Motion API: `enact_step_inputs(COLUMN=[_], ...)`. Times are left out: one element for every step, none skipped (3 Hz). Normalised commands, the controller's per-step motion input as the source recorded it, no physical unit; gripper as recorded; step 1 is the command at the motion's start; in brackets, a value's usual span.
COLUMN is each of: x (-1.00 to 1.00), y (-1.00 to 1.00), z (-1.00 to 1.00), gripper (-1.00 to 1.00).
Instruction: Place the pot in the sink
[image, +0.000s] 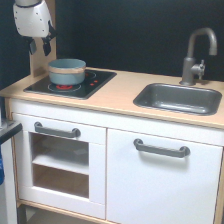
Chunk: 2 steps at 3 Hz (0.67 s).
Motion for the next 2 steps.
enact_step_inputs(x=[0.0,0.05], y=[0.12,0.12], z=[-0.13,-0.19], gripper=[1.0,1.0])
